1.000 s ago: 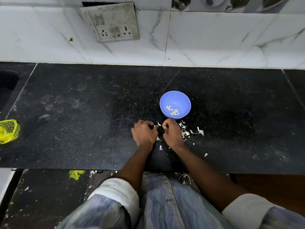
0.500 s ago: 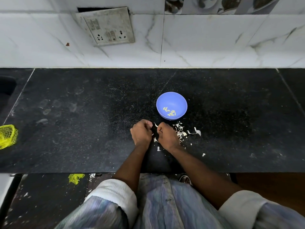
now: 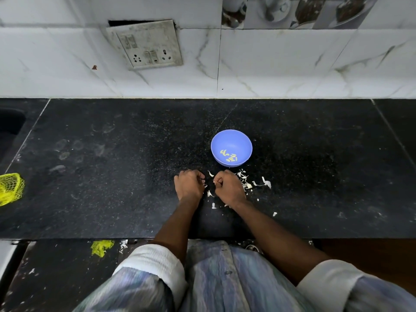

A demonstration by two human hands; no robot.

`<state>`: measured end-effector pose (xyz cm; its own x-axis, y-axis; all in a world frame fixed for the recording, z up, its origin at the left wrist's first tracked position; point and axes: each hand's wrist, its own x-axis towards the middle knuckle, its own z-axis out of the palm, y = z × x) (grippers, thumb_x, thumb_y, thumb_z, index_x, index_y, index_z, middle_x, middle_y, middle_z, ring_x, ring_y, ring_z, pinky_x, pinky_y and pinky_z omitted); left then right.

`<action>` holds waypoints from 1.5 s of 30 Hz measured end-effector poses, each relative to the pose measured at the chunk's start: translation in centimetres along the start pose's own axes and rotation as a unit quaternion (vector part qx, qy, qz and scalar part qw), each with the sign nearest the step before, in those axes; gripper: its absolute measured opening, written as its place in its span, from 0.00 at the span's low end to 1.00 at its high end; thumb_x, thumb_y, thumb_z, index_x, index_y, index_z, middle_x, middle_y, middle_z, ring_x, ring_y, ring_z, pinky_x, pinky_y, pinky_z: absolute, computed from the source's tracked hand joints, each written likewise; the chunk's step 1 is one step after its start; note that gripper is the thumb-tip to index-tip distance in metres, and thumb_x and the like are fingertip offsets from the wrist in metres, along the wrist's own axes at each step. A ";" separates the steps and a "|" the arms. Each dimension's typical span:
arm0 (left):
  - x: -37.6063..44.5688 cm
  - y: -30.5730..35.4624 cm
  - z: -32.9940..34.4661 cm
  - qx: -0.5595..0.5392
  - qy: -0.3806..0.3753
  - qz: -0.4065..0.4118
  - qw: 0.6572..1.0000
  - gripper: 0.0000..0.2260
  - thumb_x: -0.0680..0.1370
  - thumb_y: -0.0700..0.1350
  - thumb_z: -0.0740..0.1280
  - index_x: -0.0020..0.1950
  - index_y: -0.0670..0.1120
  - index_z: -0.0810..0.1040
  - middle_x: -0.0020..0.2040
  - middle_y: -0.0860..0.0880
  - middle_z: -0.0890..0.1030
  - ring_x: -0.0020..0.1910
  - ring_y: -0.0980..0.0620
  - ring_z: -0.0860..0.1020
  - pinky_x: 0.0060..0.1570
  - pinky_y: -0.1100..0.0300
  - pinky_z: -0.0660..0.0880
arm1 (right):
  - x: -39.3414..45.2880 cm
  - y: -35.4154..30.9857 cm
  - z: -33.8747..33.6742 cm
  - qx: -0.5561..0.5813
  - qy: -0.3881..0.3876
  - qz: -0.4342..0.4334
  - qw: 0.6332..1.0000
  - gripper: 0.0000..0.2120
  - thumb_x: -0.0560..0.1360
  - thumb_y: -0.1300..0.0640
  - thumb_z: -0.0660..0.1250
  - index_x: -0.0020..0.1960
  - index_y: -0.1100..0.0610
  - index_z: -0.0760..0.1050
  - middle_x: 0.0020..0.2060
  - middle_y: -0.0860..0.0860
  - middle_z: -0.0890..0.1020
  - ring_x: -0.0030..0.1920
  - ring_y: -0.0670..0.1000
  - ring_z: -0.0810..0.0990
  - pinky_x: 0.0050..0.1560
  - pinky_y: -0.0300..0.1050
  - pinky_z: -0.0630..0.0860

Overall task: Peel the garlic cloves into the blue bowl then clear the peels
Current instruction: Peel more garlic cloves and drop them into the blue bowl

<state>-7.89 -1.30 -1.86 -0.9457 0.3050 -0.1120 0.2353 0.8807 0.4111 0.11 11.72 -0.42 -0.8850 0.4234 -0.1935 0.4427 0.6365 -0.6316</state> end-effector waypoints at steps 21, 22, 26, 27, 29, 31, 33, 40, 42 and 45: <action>-1.4 4.6 1.1 -0.453 -0.017 -0.085 0.888 0.13 0.77 0.33 0.72 0.47 0.52 0.87 0.41 0.51 0.88 0.40 0.56 0.84 0.48 0.57 0.82 | -0.3 1.5 -3.0 0.321 0.037 0.071 0.944 0.05 0.73 0.67 0.75 0.42 0.58 0.84 0.34 0.51 0.86 0.32 0.45 0.81 0.37 0.39 0.79; -1.6 4.9 1.2 -0.469 -0.021 -0.089 0.878 0.12 0.77 0.33 0.72 0.48 0.51 0.87 0.41 0.50 0.88 0.41 0.54 0.85 0.49 0.56 0.82 | -0.3 1.6 -3.3 0.337 0.042 0.080 0.937 0.04 0.73 0.68 0.74 0.43 0.60 0.84 0.34 0.51 0.86 0.32 0.45 0.81 0.37 0.38 0.78; -2.1 6.6 1.7 -0.510 -0.033 -0.115 0.852 0.10 0.78 0.33 0.72 0.50 0.47 0.87 0.43 0.47 0.88 0.42 0.52 0.86 0.52 0.54 0.83 | -0.5 2.2 -4.4 0.355 0.054 0.097 0.928 0.05 0.74 0.71 0.71 0.43 0.63 0.82 0.35 0.52 0.85 0.31 0.43 0.81 0.32 0.34 0.75; -2.3 7.1 1.7 -0.529 -0.039 -0.125 0.839 0.10 0.77 0.32 0.72 0.51 0.45 0.87 0.43 0.46 0.89 0.44 0.50 0.86 0.54 0.53 0.83 | -0.5 2.4 -4.7 0.357 0.058 0.099 0.927 0.05 0.75 0.71 0.70 0.44 0.63 0.82 0.34 0.52 0.84 0.31 0.43 0.80 0.31 0.33 0.74; -2.7 8.0 1.8 -0.559 -0.048 -0.134 0.817 0.09 0.77 0.31 0.72 0.52 0.42 0.86 0.45 0.43 0.88 0.46 0.47 0.87 0.56 0.51 0.83 | -0.6 2.8 -5.2 0.359 0.062 0.098 0.926 0.05 0.75 0.70 0.70 0.45 0.63 0.82 0.34 0.53 0.84 0.30 0.44 0.79 0.31 0.34 0.73; -3.0 8.7 2.0 -0.573 -0.051 -0.132 0.807 0.09 0.77 0.31 0.72 0.53 0.41 0.86 0.45 0.43 0.88 0.47 0.46 0.87 0.56 0.51 0.83 | -0.8 3.1 -5.7 0.366 0.062 0.096 0.924 0.05 0.76 0.70 0.69 0.46 0.62 0.82 0.35 0.54 0.84 0.31 0.44 0.79 0.31 0.34 0.73; -3.3 9.1 2.1 -0.577 -0.048 -0.130 0.805 0.08 0.78 0.31 0.72 0.53 0.42 0.86 0.46 0.43 0.88 0.48 0.45 0.87 0.56 0.51 0.83 | -1.0 3.4 -6.1 0.381 0.061 0.102 0.917 0.06 0.77 0.69 0.69 0.47 0.61 0.82 0.36 0.55 0.85 0.32 0.45 0.80 0.31 0.35 0.73; -3.6 9.7 2.2 -0.552 -0.059 -0.100 0.826 0.07 0.79 0.35 0.72 0.54 0.43 0.87 0.46 0.45 0.89 0.48 0.48 0.87 0.56 0.53 0.83 | -1.2 3.8 -7.2 0.428 0.038 0.157 0.889 0.04 0.78 0.66 0.69 0.48 0.61 0.83 0.36 0.54 0.85 0.32 0.46 0.79 0.28 0.37 0.71; -3.7 9.8 2.1 -0.533 -0.058 -0.085 0.840 0.08 0.77 0.34 0.74 0.53 0.43 0.87 0.45 0.46 0.89 0.47 0.48 0.87 0.55 0.53 0.83 | -1.3 3.8 -7.6 0.436 0.029 0.170 0.883 0.05 0.78 0.66 0.68 0.49 0.62 0.83 0.35 0.54 0.84 0.32 0.45 0.78 0.28 0.36 0.72; -3.9 9.9 2.1 -0.516 -0.028 -0.092 0.851 0.06 0.77 0.34 0.74 0.51 0.43 0.88 0.43 0.47 0.89 0.44 0.52 0.86 0.52 0.55 0.84 | -1.3 4.0 -7.7 0.456 -0.006 0.183 0.871 0.04 0.79 0.63 0.69 0.50 0.63 0.83 0.36 0.53 0.84 0.32 0.45 0.78 0.31 0.38 0.71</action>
<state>-1.42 7.04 0.76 -0.9264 0.2388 -0.2910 -0.2644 0.1377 0.9545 4.09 18.68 3.07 -0.7120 0.4807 -0.5118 0.4021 -0.3183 -0.8585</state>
